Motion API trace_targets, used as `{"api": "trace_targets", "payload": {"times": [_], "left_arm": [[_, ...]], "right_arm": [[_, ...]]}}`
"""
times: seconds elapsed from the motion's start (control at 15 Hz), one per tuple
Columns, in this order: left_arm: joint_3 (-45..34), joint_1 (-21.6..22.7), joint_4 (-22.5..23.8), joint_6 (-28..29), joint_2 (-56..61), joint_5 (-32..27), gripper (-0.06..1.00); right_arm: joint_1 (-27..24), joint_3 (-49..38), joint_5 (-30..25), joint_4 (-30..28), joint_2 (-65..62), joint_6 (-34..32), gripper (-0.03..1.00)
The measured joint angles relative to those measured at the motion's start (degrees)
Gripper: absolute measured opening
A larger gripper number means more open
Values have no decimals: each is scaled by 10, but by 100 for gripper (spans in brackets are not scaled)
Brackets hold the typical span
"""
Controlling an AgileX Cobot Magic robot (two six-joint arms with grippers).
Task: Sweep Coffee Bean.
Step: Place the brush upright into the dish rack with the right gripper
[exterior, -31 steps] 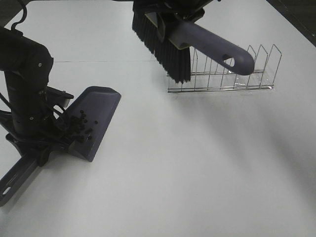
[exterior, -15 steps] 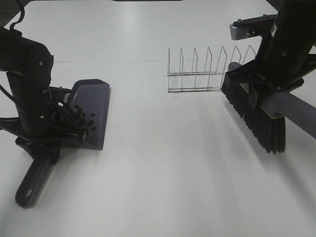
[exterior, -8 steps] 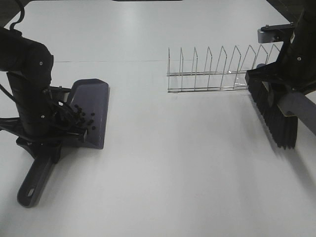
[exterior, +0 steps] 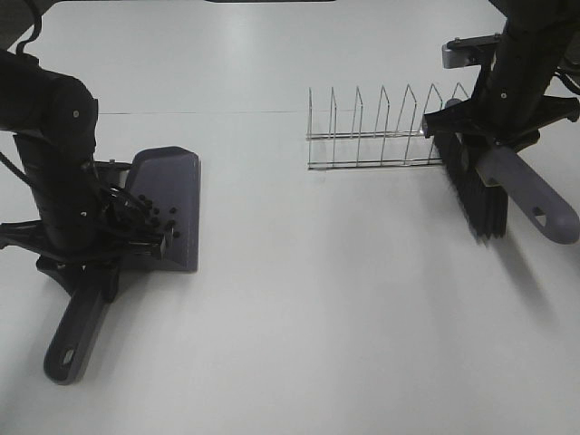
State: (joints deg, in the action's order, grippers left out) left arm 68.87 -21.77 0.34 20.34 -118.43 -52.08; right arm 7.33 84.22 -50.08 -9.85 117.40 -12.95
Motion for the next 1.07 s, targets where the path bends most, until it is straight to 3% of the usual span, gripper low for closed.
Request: {"api": "trace_targets", "payload": {"times": [0.2, 0.6, 1.0, 1.07], "left_arm": [[0, 0, -3, 0, 0, 0, 33], [0, 0, -3, 0, 0, 0, 33], [0, 0, -10, 0, 0, -10, 33], [0, 0, -10, -1, 0, -10, 33]], "right_arm": [[0, 81, -10, -10, 52, 1, 31], [0, 282, -96, -23, 169, 20, 31], [0, 340, -149, -24, 198, 46, 31], [0, 341, -156, -23, 198, 60, 42]]}}
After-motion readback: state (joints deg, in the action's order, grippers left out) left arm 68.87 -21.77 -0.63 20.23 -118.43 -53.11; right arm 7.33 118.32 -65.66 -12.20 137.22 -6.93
